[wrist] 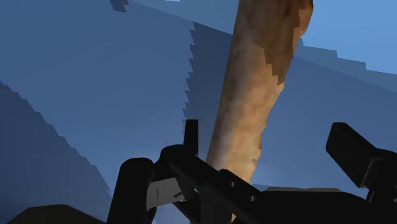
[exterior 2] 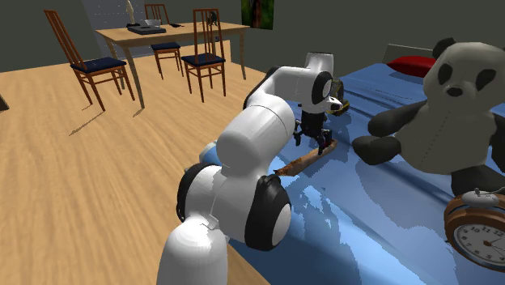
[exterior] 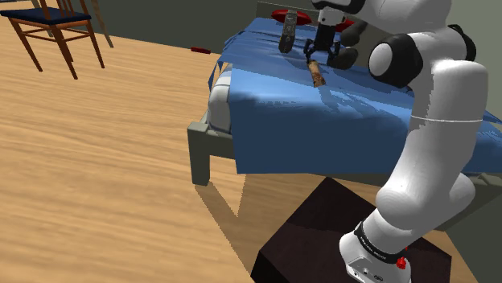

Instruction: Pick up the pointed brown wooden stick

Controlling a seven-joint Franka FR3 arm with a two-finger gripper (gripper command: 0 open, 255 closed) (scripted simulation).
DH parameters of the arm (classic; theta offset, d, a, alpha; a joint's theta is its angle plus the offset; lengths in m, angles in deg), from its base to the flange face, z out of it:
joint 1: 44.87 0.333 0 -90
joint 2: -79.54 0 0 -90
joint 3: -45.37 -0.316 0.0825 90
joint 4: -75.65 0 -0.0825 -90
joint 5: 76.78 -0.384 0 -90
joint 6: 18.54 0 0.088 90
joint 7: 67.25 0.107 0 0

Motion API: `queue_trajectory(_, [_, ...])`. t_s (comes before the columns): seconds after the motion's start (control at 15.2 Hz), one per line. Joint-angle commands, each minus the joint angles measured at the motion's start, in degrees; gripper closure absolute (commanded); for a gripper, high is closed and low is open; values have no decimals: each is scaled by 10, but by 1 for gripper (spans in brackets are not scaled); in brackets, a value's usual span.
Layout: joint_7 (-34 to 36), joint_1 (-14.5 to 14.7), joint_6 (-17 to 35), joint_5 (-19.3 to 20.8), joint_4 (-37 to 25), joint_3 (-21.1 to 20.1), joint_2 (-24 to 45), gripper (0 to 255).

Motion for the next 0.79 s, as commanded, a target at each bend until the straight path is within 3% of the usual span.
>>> queue_trajectory(0.0, [4, -7, -2, -3, -18, 3, 18, 0])
queue_trajectory(0.53, [7, 0, 60, 1, 63, 3, -1, 0])
queue_trajectory(0.59, [7, 1, 62, 1, 67, 3, -3, 255])
queue_trajectory(0.73, [7, 1, 62, 1, 66, 3, -2, 255])
